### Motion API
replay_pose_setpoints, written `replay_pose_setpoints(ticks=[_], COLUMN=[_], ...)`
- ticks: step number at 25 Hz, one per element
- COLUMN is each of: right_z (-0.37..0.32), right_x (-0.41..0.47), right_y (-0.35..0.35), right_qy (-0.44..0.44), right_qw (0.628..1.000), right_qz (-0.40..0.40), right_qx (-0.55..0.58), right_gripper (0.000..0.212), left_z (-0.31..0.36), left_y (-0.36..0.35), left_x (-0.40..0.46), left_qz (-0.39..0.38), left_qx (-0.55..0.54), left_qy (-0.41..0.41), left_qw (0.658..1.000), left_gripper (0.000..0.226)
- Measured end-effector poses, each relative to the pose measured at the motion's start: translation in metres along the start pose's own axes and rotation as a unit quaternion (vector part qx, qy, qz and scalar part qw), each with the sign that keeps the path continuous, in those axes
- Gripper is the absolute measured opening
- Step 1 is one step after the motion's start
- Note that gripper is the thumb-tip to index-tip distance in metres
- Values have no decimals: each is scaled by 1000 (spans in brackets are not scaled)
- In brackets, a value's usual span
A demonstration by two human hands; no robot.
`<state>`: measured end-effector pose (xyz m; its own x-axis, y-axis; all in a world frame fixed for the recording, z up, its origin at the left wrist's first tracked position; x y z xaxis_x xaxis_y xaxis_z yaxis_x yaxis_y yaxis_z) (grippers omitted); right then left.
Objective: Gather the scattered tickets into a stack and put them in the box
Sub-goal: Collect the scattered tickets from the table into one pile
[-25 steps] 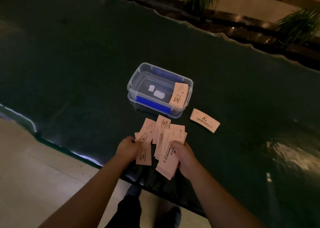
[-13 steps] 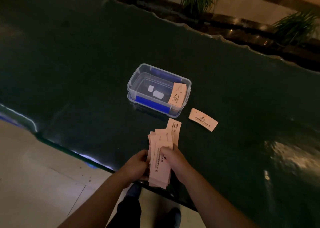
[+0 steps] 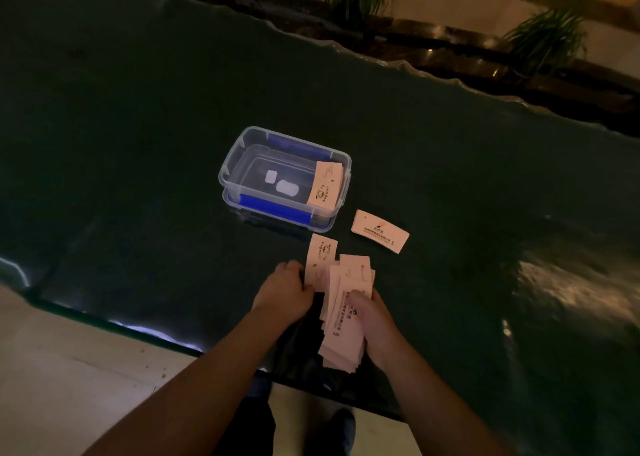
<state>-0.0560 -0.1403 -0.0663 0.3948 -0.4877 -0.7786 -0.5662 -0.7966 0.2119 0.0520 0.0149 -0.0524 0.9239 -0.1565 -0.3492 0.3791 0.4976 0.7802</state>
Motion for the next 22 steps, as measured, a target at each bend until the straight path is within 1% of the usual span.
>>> replay_pose_setpoints(ticks=[2,4,5,6,8,10,12,13,15,17,19,20,21,22], right_z=[-2,-5,-7,-8,-11,-12,-16,-20,-29,-37,-43,-47,-50,-53], right_x=[3,6,7,7,9,12,14,14,12,12,13,13,13,13], right_y=[13,26,31,37,45,51,54,54,53,50,42,37,32,27], right_qy=[4,3,3,2,8,13,20,28,47,64,76,84,94,104], right_qw=[999,999,999,999,999,999,999,999,996,991,982,977,971,965], right_qz=[20,32,35,37,38,37,31,28,18,9,-1,-6,-11,-18], right_qx=[24,21,18,16,9,-5,-20,-33,-69,-113,-171,-197,-220,-242], right_gripper=[49,50,50,48,47,58,68,66,54,51,55,58,60,63], left_z=[13,22,24,27,32,38,43,44,45,45,40,35,29,21], left_y=[-11,-20,-23,-25,-31,-39,-43,-44,-43,-40,-32,-27,-23,-20], left_x=[9,14,15,16,18,20,22,23,22,21,19,17,15,9], left_qz=[8,14,21,31,42,27,-5,-24,-56,-52,6,43,68,77], left_qx=[64,116,128,137,153,171,176,175,167,144,111,79,29,-35], left_qy=[-6,1,6,7,-13,-60,-113,-140,-186,-210,-197,-159,-95,-15], left_qw=[998,993,991,990,987,983,978,974,967,966,974,983,993,996], left_gripper=[57,85,93,98,96,89,87,88,88,80,67,61,57,52])
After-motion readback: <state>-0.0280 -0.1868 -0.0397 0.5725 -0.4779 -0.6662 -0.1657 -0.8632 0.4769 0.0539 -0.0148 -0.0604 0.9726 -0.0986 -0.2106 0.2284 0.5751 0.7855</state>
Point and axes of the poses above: each hand's wrist, its own x-axis towards the middle knuckle, its own y-axis out of the back of the hand, z = x × y, the point moved 5 cm from there along x, towards the middle knuckle, and after that the axes turned 15 degrees about z, right-handed, at the moved point
